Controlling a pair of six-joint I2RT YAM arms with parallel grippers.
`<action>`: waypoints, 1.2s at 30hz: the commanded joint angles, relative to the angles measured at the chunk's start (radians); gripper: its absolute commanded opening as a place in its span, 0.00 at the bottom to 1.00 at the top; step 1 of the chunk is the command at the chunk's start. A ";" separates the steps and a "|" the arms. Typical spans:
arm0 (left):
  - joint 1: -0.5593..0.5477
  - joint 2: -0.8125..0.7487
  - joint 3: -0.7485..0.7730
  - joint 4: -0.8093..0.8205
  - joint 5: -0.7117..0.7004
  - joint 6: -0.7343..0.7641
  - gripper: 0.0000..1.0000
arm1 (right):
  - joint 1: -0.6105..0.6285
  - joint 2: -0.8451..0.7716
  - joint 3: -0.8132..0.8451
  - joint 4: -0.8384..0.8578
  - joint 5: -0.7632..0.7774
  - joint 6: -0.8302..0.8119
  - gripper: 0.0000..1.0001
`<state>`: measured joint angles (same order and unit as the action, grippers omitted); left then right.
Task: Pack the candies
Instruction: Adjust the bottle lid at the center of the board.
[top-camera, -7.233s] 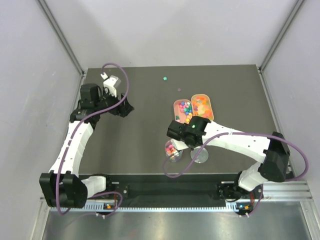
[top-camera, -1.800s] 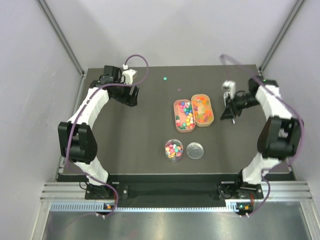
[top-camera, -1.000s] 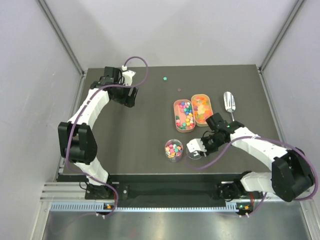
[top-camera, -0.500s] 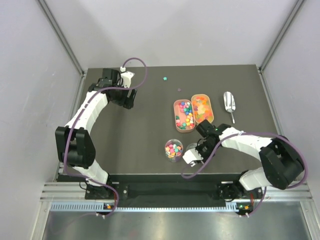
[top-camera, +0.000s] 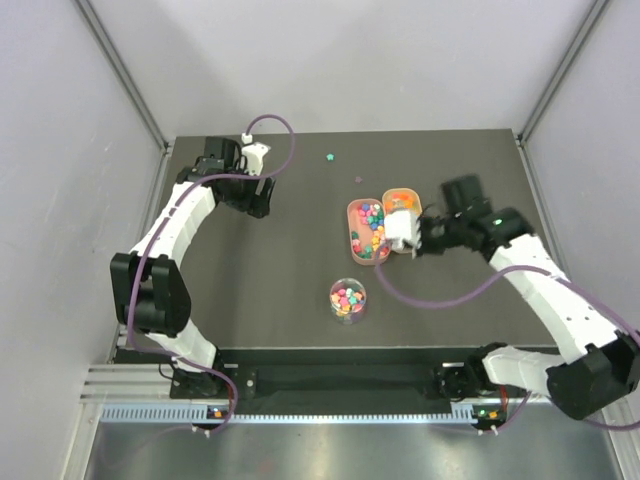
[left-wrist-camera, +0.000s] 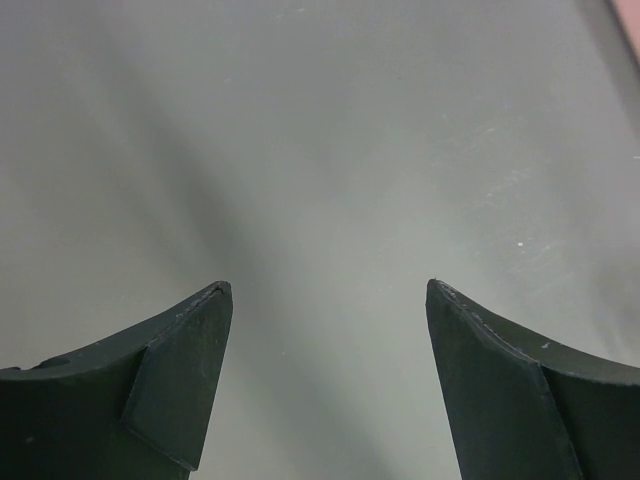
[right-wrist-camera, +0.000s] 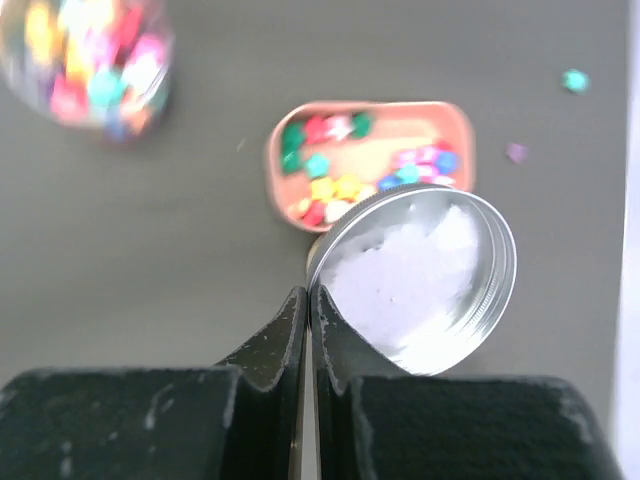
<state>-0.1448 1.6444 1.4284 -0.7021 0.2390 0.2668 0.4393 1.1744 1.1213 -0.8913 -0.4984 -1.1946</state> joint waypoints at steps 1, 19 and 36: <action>0.004 -0.008 0.047 0.032 0.092 0.011 0.83 | -0.157 0.092 0.130 -0.089 -0.337 0.379 0.00; -0.001 0.026 0.003 0.016 0.145 0.023 0.82 | -0.362 0.577 -0.100 -0.016 -1.121 0.889 0.03; -0.007 0.058 0.038 0.004 0.120 0.041 0.82 | -0.608 1.016 0.129 -0.580 -0.832 0.355 0.19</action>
<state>-0.1463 1.7050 1.4361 -0.7109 0.3508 0.2882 -0.1326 2.1460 1.1950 -1.2449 -1.4021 -0.6128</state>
